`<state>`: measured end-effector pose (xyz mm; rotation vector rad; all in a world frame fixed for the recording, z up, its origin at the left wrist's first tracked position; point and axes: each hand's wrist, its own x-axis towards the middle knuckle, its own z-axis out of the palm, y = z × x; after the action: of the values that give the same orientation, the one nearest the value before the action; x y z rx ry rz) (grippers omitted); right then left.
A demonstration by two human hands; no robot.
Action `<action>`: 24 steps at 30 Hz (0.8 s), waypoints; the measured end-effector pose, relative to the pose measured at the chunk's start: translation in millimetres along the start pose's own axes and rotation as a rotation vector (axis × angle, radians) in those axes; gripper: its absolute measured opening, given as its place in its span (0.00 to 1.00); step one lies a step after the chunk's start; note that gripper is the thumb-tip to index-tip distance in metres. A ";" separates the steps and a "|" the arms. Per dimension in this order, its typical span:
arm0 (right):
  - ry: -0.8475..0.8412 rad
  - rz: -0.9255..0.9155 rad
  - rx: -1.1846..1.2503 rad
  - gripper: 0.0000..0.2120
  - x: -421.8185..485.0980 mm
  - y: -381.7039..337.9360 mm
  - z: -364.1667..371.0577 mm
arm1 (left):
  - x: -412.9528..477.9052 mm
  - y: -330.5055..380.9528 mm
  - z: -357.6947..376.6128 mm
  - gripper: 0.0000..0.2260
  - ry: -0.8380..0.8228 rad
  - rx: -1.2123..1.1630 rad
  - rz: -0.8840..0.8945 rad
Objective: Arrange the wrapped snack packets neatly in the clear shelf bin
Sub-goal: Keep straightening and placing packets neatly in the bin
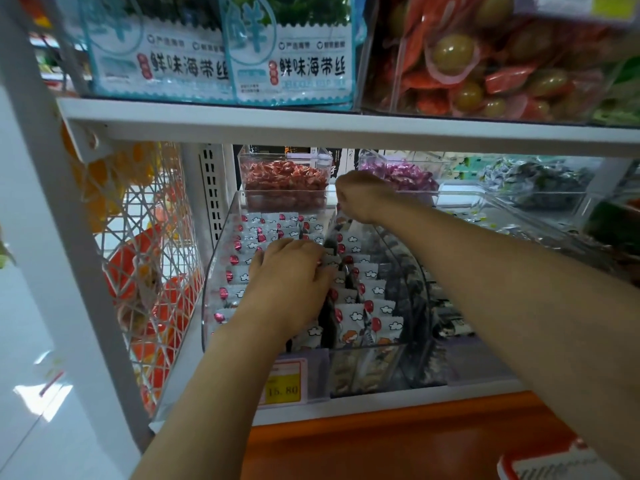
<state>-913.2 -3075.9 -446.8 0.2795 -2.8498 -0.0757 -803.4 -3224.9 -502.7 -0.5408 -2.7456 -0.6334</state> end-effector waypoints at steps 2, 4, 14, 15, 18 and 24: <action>0.146 0.046 0.086 0.03 -11.8 5.1 -8.9 | 0.7 -0.3 -2.4 0.16 0.065 -0.044 0.010; 0.304 0.116 0.160 0.03 -31.2 11.4 -15.0 | -0.2 0.6 -6.7 0.16 0.125 -0.123 -0.003; 0.460 0.341 1.251 0.03 -148.6 4.3 -15.5 | -16.3 17.2 -12.9 0.18 0.196 -0.622 -0.156; 0.434 0.343 1.331 0.04 -154.1 2.7 -16.0 | -18.1 19.3 -12.7 0.16 0.185 -0.713 -0.169; 0.394 0.294 1.476 0.07 -167.2 1.1 -17.2 | -23.0 23.7 -12.6 0.07 0.167 -0.983 -0.220; 0.283 0.296 1.792 0.05 -181.4 7.3 -16.9 | -28.5 21.5 -13.0 0.09 0.169 -1.268 -0.358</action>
<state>-738.8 -3033.3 -478.4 0.1245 -1.7789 2.2552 -766.7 -3221.4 -493.3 -0.1604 -1.9612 -2.3580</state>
